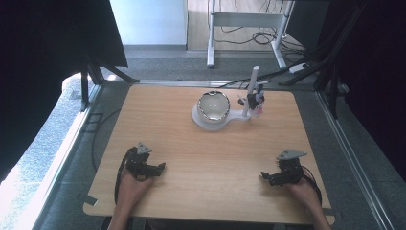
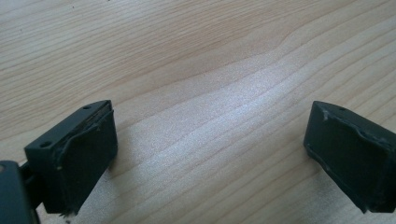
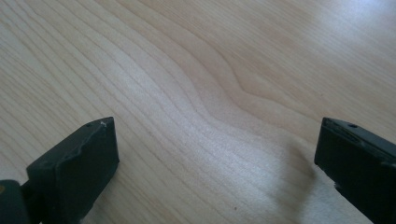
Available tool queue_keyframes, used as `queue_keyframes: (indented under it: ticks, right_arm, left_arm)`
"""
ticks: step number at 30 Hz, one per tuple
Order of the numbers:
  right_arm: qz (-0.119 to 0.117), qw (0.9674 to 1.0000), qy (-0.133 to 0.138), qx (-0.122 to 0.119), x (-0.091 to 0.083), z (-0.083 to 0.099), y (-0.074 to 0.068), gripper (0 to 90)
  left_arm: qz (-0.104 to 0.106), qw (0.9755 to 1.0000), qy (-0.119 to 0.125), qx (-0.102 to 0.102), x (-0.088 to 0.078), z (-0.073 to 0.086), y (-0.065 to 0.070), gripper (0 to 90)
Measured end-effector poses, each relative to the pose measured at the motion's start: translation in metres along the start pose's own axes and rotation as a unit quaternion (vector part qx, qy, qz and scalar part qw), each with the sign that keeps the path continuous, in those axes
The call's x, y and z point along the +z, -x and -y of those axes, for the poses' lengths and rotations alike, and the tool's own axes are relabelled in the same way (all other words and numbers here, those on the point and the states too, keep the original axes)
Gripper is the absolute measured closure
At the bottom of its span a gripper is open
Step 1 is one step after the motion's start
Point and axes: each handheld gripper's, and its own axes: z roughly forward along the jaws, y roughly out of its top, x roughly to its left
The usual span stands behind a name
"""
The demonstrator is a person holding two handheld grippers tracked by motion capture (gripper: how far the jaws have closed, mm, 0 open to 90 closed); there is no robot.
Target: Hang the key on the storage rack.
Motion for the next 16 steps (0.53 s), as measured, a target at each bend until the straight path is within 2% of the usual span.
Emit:
queue_keyframes:
  ticks: [4, 8, 16]
  right_arm:
    - [-0.006, 0.9998, 0.015, 0.014, 0.0019, 0.0048, 0.0, 0.0]
    - [-0.011, 0.9997, 0.01, 0.018, 0.0022, 0.0048, 0.0004, 0.0]
    - [-0.003, 0.9996, 0.011, 0.026, 0.0023, 0.0052, -0.0017, 0.0]
  left_arm:
    - [0.0, 1.0, 0.0, 0.0, 0.0, 0.0, 0.0, 2.7]
    - [0.0, 1.0, 0.0, 0.0, 0.0, 0.0, 0.0, 2.7]
    - [0.0, 1.0, 0.0, 0.0, 0.0001, 0.0001, 0.0002, 2.7]
